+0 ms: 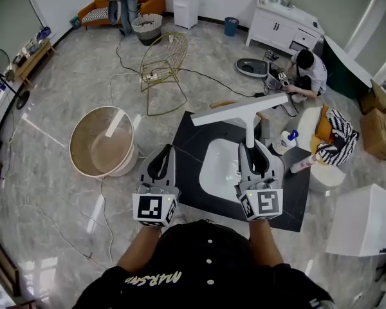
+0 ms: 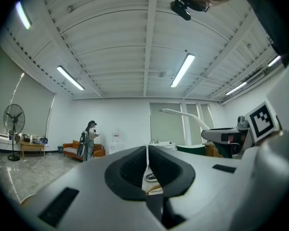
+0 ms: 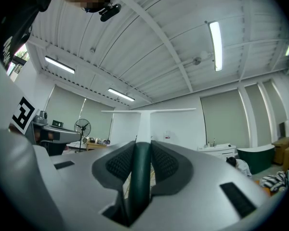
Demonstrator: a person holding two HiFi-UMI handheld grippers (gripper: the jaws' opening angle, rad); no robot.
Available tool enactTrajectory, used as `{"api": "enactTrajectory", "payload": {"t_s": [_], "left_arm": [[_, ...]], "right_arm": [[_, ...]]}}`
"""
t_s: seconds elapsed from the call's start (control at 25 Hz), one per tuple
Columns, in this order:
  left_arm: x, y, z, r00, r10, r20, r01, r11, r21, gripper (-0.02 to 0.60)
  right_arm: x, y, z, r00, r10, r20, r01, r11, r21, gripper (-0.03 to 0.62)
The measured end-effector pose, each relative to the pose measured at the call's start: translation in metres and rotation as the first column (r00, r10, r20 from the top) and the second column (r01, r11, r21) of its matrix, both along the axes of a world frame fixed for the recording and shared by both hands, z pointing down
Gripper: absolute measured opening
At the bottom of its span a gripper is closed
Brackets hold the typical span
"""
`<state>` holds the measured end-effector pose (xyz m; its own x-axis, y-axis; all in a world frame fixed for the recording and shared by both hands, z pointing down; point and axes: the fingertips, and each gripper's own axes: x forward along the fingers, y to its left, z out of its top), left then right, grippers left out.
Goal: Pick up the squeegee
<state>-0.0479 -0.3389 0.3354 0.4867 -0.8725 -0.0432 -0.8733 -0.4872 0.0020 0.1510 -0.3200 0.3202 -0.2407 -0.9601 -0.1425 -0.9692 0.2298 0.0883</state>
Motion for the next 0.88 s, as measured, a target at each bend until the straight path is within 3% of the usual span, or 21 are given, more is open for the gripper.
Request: {"api": "enactTrajectory", "payload": {"t_s": [0.88], "left_arm": [[0.008, 0.015, 0.002, 1.0, 0.02, 0.005, -0.02, 1.0, -0.003, 0.021]], "right_arm": [[-0.01, 0.01, 0.002, 1.0, -0.03, -0.005, 0.03, 1.0, -0.001, 0.086]]}}
